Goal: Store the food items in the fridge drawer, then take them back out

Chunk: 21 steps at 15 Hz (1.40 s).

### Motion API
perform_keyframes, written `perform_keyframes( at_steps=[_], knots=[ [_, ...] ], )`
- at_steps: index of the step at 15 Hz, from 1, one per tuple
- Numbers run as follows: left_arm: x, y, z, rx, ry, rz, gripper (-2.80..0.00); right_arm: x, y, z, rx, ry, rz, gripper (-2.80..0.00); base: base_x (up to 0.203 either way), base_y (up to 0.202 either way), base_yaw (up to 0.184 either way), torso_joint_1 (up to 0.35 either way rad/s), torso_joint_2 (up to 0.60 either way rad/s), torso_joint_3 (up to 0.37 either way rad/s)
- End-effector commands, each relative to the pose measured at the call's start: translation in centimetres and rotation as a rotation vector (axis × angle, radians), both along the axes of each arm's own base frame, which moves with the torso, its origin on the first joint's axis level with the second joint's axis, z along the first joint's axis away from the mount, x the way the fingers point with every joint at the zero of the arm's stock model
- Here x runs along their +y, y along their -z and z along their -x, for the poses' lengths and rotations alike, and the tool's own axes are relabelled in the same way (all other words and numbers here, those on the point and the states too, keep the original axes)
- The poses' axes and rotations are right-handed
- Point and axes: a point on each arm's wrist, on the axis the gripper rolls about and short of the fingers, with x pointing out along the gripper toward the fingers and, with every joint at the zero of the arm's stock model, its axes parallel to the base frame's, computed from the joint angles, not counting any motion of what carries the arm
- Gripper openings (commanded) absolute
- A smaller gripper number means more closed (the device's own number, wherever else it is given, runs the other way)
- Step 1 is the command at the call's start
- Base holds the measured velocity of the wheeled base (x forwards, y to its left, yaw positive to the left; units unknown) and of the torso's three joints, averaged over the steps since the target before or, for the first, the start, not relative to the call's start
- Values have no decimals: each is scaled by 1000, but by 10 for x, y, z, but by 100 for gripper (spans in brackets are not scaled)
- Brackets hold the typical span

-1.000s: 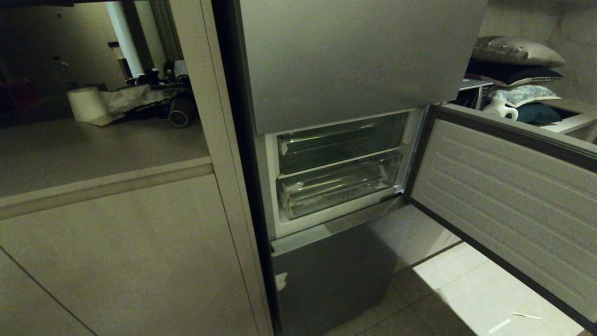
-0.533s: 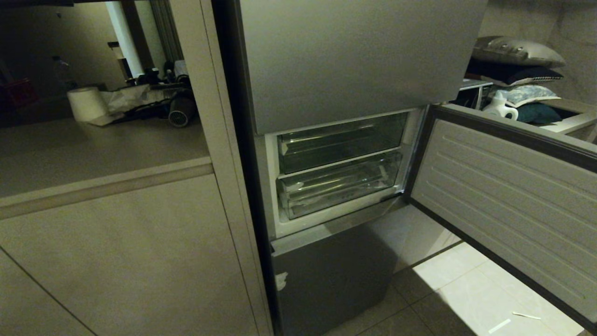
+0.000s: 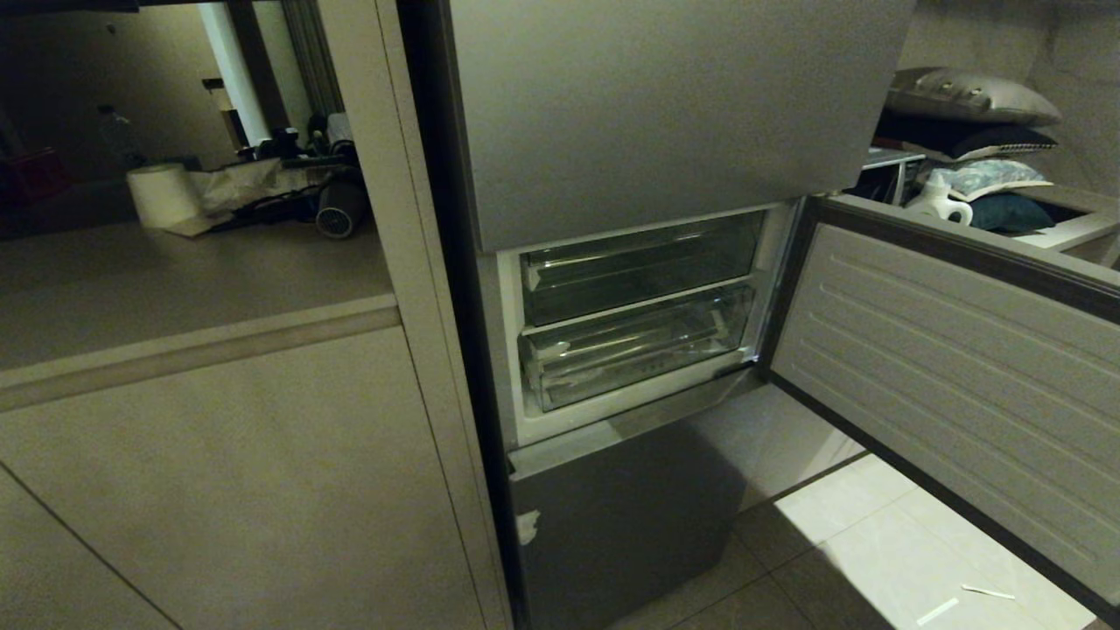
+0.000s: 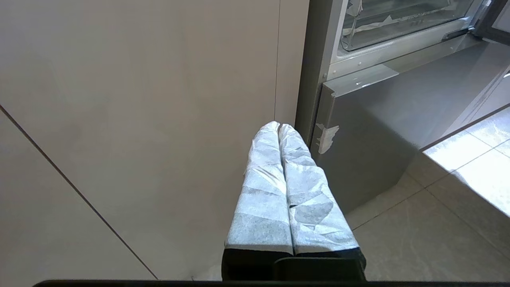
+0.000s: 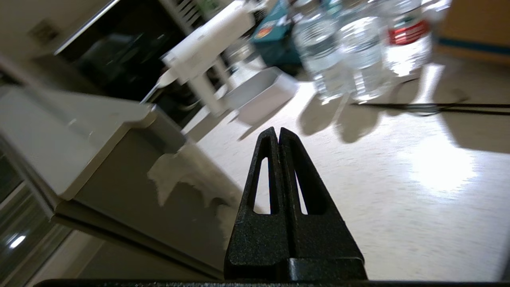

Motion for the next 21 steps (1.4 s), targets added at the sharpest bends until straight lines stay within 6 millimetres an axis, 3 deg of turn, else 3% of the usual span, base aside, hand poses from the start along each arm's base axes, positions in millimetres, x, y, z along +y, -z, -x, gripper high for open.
perform_keyframes(
  at_steps=[1,4,21],
  knots=[
    [0,0,0,2,-1,0,-280,-5,7,-8,-4,-51,-22,-280,0,0,0,0,0,0],
    [0,0,0,2,0,0,-280,-4,8,-16,-17,-99,-45,-280,0,0,0,0,0,0],
    [0,0,0,2,-1,0,-280,-1,4,-19,-49,-191,-88,-280,0,0,0,0,0,0]
  ],
)
